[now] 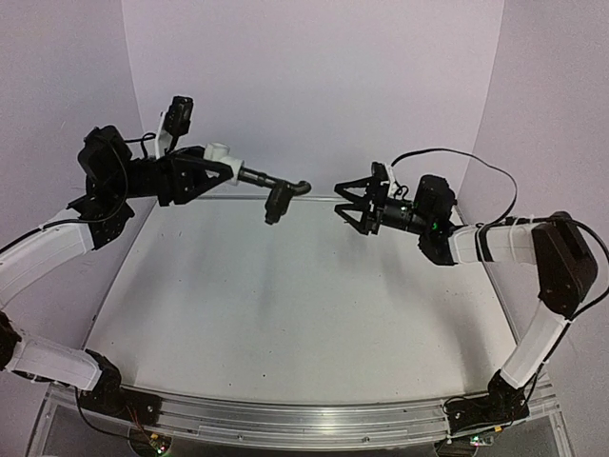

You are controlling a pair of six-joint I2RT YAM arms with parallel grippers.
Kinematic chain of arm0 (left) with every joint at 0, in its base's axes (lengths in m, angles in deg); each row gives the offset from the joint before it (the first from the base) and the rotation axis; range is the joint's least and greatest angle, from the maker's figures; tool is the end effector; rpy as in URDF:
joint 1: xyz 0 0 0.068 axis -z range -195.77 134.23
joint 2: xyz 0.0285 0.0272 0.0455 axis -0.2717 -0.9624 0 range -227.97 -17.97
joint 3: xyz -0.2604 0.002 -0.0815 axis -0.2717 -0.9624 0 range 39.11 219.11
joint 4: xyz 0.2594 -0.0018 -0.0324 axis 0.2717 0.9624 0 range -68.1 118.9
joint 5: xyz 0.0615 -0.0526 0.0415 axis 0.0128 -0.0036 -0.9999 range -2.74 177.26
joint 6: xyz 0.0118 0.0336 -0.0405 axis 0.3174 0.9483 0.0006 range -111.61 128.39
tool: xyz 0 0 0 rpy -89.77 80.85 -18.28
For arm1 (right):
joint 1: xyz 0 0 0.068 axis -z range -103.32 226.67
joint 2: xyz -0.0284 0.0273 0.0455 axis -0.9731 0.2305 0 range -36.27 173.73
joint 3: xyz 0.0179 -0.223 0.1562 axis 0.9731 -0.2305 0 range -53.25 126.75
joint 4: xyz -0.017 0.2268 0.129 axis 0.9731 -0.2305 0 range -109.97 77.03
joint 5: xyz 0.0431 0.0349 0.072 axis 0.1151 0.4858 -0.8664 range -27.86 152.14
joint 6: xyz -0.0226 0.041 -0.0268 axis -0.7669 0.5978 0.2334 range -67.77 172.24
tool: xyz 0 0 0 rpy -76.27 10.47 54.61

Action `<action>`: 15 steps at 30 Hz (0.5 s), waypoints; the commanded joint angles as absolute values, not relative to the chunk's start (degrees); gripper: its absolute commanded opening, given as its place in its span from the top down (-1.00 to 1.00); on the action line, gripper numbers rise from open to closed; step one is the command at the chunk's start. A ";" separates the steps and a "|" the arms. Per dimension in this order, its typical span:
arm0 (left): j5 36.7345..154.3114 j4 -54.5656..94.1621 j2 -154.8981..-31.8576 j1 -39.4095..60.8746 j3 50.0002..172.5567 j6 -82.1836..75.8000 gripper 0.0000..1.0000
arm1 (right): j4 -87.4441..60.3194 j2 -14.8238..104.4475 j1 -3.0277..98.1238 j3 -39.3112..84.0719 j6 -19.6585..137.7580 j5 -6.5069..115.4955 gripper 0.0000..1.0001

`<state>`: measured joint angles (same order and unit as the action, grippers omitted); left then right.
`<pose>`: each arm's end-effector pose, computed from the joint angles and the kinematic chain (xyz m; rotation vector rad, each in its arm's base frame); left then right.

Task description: Install the water faucets

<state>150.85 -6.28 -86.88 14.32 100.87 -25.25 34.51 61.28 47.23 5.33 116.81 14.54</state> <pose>0.2085 -0.1577 0.4211 1.0423 1.2295 -1.5495 0.3179 0.2096 0.2823 -0.2981 1.7738 1.8411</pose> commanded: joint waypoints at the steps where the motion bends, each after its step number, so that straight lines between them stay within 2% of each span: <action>1: 139.62 -9.21 -88.57 14.15 101.65 -55.77 1.00 | 11.82 51.31 42.21 8.00 75.86 26.05 -0.65; 4: 140.47 -9.18 -90.65 14.09 101.97 -67.06 1.00 | 4.06 48.74 37.21 10.31 58.00 34.13 -0.67; 8: 140.05 -9.19 -92.07 14.12 101.66 -71.04 1.00 | 5.99 46.41 32.50 10.53 44.67 34.20 -0.68; 15: 137.66 -9.07 -93.04 14.12 100.60 -71.81 1.00 | 5.76 46.07 28.77 14.70 37.40 31.43 -0.67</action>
<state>139.76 -4.97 -93.50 14.19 100.08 -68.14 5.77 47.54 29.53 10.72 46.19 31.15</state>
